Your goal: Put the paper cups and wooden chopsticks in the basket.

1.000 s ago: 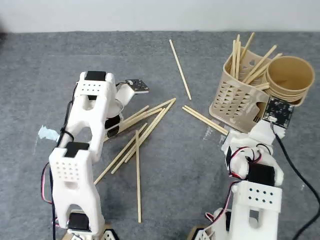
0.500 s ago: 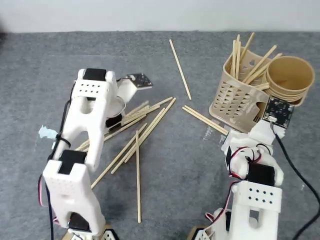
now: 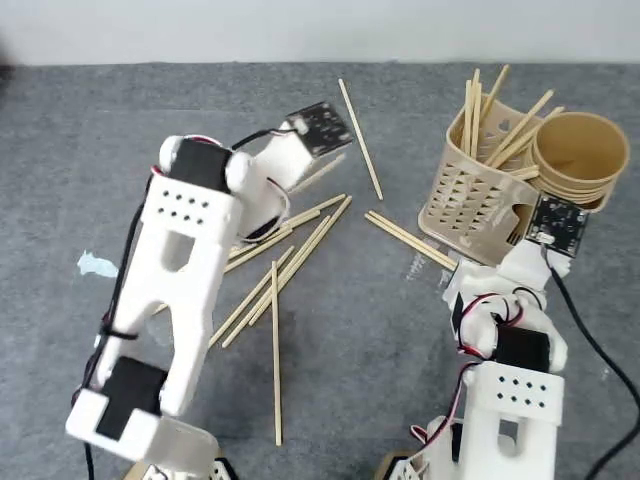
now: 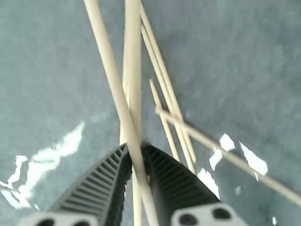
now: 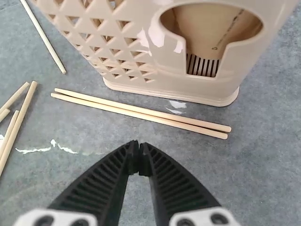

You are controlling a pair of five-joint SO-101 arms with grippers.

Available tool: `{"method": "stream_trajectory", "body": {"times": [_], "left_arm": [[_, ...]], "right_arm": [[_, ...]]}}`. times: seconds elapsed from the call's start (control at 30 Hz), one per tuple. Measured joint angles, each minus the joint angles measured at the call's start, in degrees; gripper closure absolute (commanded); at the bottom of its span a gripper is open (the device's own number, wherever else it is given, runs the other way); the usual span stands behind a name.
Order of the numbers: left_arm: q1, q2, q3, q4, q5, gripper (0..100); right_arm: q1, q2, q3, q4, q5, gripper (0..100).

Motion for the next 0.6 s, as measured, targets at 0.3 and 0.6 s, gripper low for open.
{"method": "stream_trajectory", "body": {"times": [0.3,0.6], "left_arm": [[6.77,-3.87,-2.55,-10.29,10.64,99],[11.52,-3.87,-12.48,-25.14,20.40,99]], "right_arm": [[0.00,0.00,0.00,0.00,0.00,99.0],[0.79,0.00,0.00,-0.26,0.00,99.0]]}}
